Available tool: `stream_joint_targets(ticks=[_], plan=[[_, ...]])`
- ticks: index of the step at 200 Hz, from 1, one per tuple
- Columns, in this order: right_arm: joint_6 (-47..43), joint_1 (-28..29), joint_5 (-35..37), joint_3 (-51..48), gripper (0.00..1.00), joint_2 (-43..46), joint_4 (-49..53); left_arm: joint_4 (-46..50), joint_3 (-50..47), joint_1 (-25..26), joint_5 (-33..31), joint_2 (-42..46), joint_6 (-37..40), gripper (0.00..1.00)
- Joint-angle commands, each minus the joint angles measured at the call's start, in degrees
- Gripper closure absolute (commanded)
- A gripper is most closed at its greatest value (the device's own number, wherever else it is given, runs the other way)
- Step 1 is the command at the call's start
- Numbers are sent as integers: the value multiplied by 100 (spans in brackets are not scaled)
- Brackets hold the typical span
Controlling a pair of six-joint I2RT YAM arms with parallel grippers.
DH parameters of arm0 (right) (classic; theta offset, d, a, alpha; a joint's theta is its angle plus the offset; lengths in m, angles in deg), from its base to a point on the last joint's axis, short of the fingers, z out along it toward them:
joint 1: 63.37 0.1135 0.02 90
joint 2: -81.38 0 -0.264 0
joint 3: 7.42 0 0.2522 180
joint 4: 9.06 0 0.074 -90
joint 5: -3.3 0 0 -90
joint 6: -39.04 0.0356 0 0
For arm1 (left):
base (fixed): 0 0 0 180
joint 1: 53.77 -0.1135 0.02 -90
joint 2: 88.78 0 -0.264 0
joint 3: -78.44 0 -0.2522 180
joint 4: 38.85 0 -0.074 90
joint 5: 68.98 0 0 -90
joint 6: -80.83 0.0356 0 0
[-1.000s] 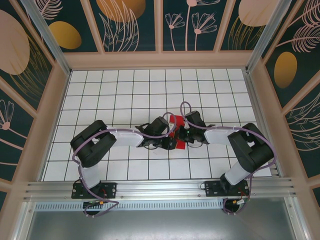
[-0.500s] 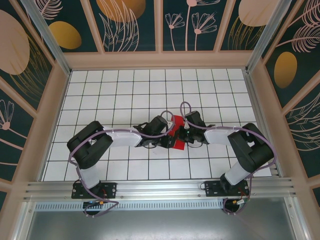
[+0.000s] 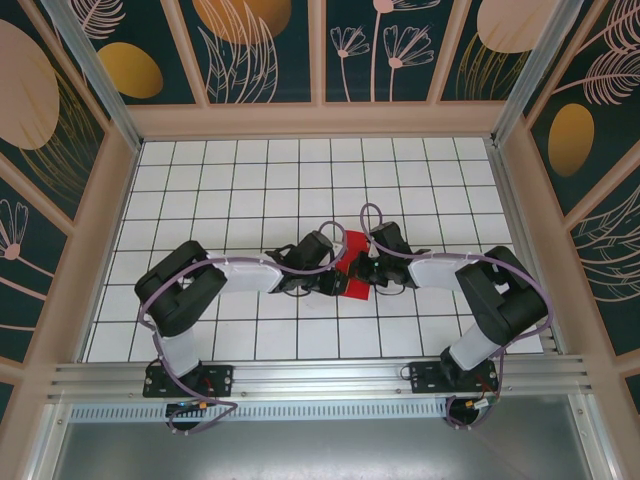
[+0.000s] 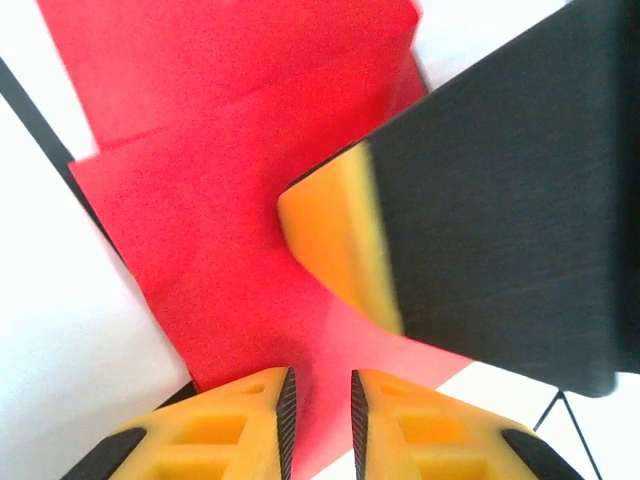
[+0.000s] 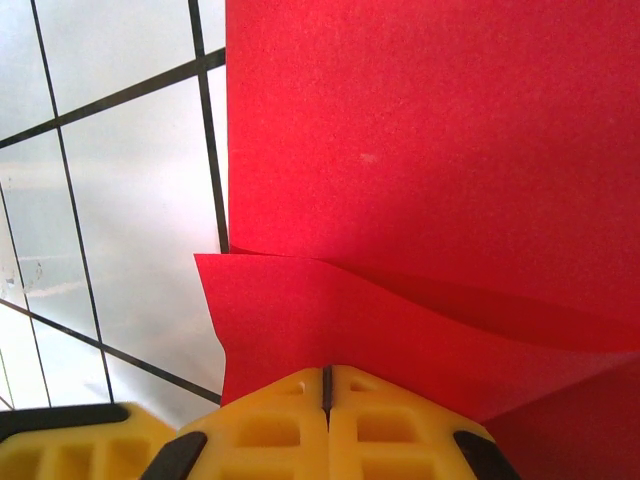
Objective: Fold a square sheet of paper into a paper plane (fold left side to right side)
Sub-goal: Fold the triangle a second time at the center of the table.
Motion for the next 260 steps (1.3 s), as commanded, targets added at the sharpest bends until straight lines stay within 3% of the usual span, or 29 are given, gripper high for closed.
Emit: stream_joint_targets(ticks=[1,70,260], plan=[[27,49,-31,-11,100,-48,422,1,-35,-37,31,-239,35,76],[-153,-95,17,6,100,59,490,395,-196,-21,-342,-388,114,81],[-930,-1834,216,29,97,412,1102,370,-374,-26,-347,-313,97,82]])
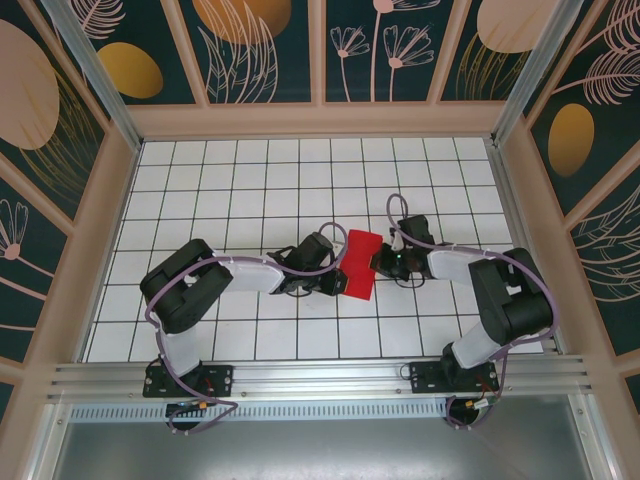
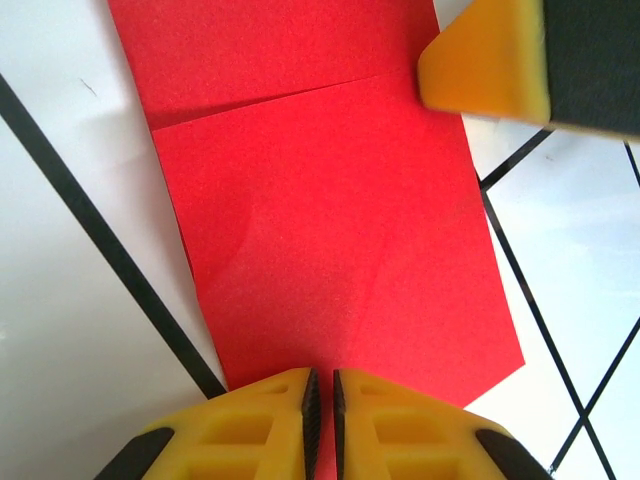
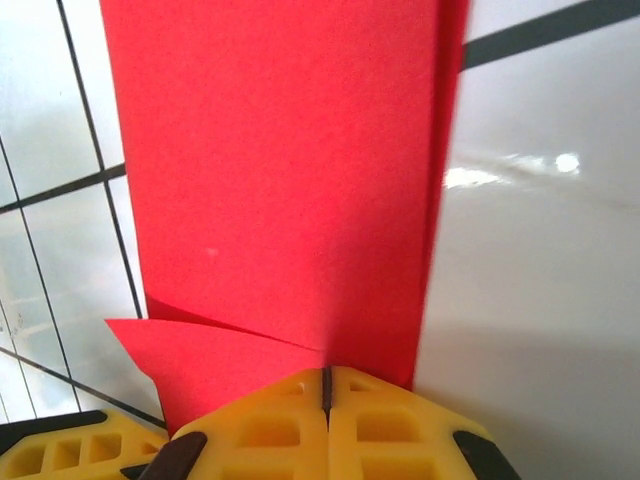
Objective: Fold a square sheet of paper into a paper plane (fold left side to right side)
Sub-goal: Fold the triangle a second time at the center of the table.
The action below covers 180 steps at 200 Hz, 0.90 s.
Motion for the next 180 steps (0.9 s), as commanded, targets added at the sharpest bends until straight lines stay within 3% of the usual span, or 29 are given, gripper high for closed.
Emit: stream_joint_targets(ticks=[1,29,62,88,120,180], plan=[[-218,-423,602,13,97,268,420,717,-297,-6,-247,-193,77,82],[-193,-563,556,-73,78,938,289,632,-244,1,-53,240,41,78],[-87,-603,-458,-290,52,1385,-30,677,-105,-4,-59,999,67,60],[201,-513,-1029,-477,40,1290,-271,725,-200,0,-482,1502,172,47],[515,-333,-1172,-579,36,1004,-579,567,-507,-6,-848,1812,494,42],[660,-94,-1113,-374,37,410,-850,406,-622,1,-866,1860,645,40]])
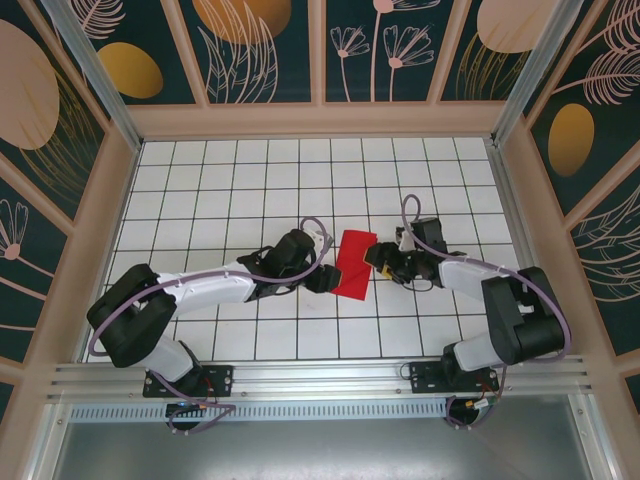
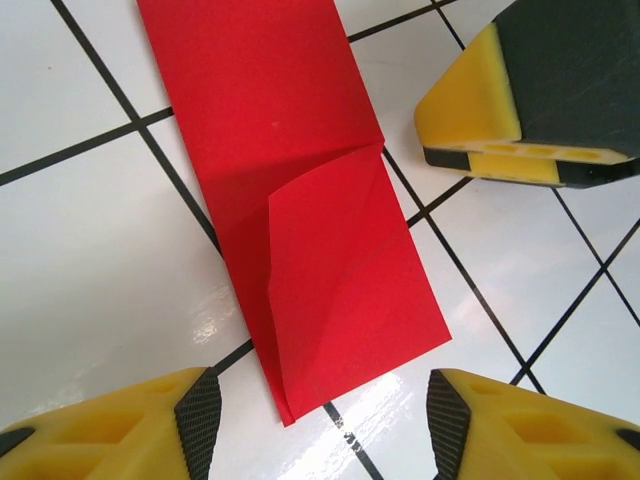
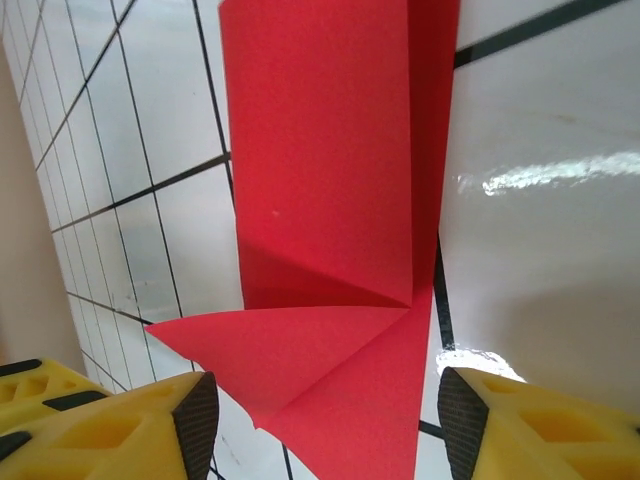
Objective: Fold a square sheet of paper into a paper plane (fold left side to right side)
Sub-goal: Fold the triangle a second time at the center of the table.
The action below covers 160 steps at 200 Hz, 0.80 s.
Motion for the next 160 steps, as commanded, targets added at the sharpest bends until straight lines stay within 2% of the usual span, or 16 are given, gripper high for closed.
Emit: stream_joint_targets(ticks=[1,40,59,73,109,144,160], plan=[[136,66,-94,140,37,-217,-288,-130,-40,-3,-89,44,170,40],[109,164,-33,285,38,-463,-343,-224,-41,1,2,-73,189,42],[94,177,-3,305,38,-484,-354,-73,77,-8,-414,-273,42,42],[66,166,50,296,38,-441,-323,-40,226,-34,-484,-451,-9,42],[-3,156,103,296,38,-348,-235,-374,461,-65,-151,-836,2,43],[-101,52,117,228,37,-142,-155,-374,794,-120,-186,-1291,23,53],[-173,-29,65,192,37,-85,-149,-267,999,-131,-299,-1458,37,63]])
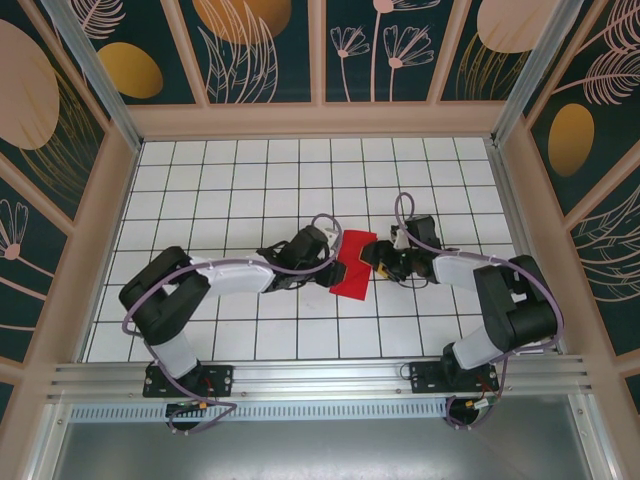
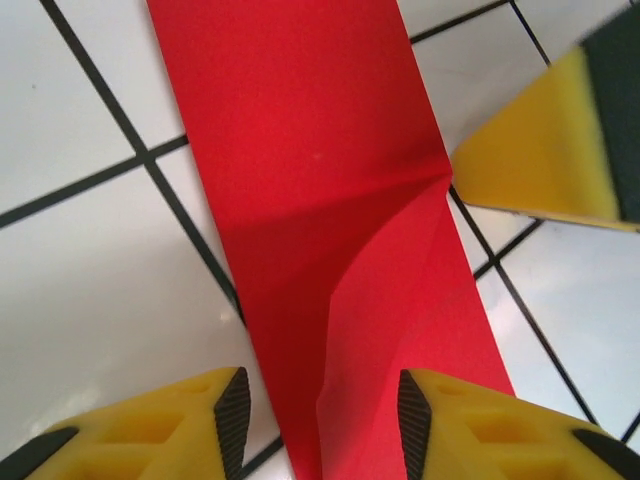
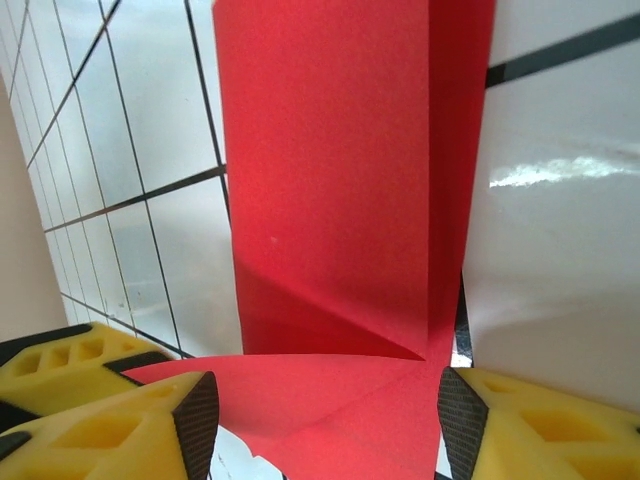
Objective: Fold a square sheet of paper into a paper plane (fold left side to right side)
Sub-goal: Fold the triangle a second time at the center of the table, then turn over the paper at the center of the table.
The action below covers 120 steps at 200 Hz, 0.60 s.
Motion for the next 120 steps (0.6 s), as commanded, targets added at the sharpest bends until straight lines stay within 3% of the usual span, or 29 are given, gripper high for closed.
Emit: stream_joint_targets(ticks=[1,46,120], plan=[[-198,-119,3,6,37,233,71,-38,331,-69,-92,-278,12,63],[-397,-224,-151,36,36,190,7,114,617,-78,-407,-474,-61,87],[-173,-236,-692,110,37,-293,-616,84,492,-79,-452,-333,-120,90]])
